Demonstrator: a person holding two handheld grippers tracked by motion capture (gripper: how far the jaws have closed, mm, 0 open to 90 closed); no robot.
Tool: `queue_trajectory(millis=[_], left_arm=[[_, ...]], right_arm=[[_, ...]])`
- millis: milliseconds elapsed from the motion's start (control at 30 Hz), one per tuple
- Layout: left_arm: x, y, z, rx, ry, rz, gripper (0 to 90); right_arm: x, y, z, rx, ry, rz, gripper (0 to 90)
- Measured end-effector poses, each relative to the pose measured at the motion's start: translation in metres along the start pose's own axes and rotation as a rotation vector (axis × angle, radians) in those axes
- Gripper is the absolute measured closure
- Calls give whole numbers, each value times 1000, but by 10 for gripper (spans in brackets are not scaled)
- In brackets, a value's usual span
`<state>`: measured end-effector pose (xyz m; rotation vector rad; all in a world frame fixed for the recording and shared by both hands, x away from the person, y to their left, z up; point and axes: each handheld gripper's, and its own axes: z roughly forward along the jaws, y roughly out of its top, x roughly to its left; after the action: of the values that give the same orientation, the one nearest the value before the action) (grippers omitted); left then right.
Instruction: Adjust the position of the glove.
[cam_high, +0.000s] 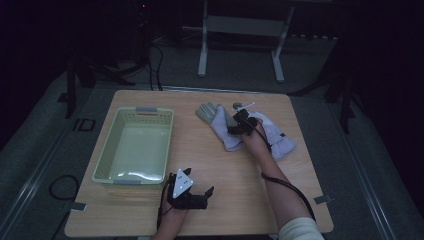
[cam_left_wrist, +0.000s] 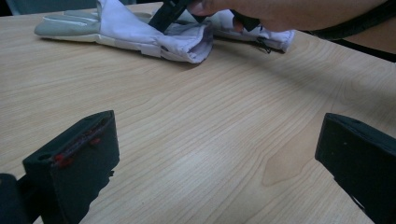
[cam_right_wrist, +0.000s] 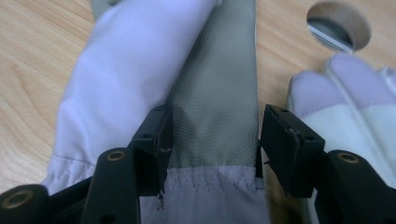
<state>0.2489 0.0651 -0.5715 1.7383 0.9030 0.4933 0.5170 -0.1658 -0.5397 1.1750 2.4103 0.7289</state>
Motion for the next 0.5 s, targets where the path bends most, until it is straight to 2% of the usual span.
queue_trajectory(millis=[133, 233, 300, 400, 433, 500], left_arm=[[0, 0, 0, 0, -1, -2, 0], [0, 0, 0, -1, -2, -4, 0], [1, 0, 0, 0, -2, -6, 0], [1, 0, 0, 0, -1, -7, 0], [1, 0, 0, -1, -1, -6, 0], [1, 0, 0, -1, -2, -6, 0]], right_arm=[[-4, -1, 2, 12, 40, 64, 514], [-3, -1, 1, 1, 49, 44, 632], [0, -1, -1, -5, 44, 51, 723], [7, 1, -4, -15, 33, 59, 775], [9, 2, -7, -26, 38, 82, 780], [12, 4, -11, -44, 40, 95, 787]])
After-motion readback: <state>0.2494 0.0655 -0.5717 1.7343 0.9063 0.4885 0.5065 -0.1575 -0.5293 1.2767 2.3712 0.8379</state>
